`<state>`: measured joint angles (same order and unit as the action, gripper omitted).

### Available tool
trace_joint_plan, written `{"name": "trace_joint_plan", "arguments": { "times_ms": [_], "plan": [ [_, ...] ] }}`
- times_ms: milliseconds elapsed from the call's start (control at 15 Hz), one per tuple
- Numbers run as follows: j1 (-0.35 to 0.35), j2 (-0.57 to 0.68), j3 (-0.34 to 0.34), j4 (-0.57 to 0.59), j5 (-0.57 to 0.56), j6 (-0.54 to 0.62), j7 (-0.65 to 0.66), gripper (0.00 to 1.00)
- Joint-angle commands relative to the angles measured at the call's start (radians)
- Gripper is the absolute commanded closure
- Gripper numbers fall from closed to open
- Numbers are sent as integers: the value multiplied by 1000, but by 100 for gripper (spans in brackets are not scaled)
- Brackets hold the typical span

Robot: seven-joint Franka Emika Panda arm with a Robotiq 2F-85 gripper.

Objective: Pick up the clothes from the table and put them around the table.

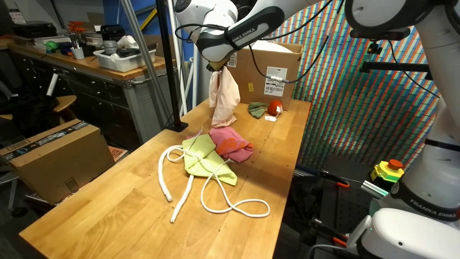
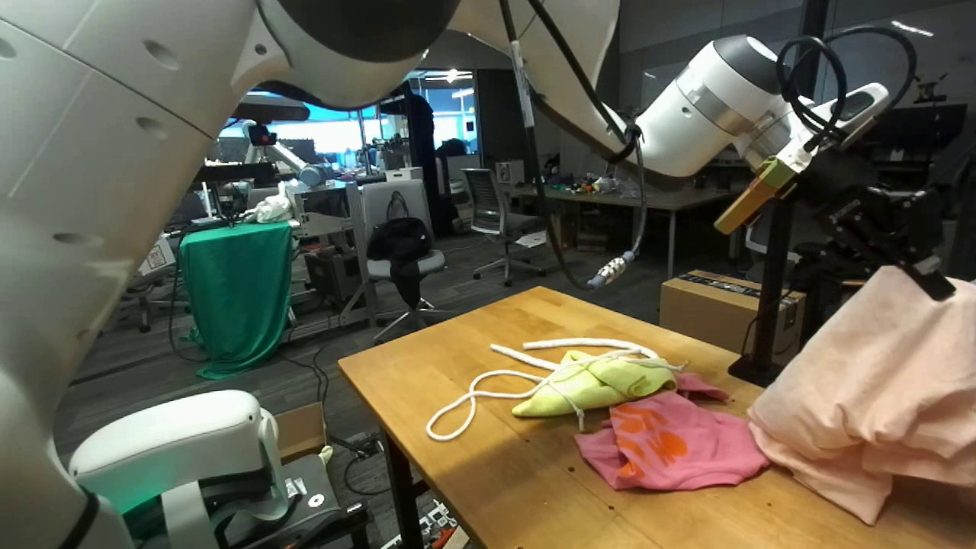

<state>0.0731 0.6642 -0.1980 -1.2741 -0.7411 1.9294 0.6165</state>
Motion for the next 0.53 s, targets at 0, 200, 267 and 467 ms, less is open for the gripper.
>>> {"name": "trace_joint_plan", "arguments": {
  "times_ms": [0, 200, 267, 467],
  "plan": [
    [4, 149, -53, 223, -19, -88, 74, 98],
    [-8, 229, -86, 338, -7, -141, 120, 98],
    [-15, 251, -88, 372, -1, -165, 117, 98],
    [-31, 303, -95, 450, 5, -212, 106, 68]
  ]
}}
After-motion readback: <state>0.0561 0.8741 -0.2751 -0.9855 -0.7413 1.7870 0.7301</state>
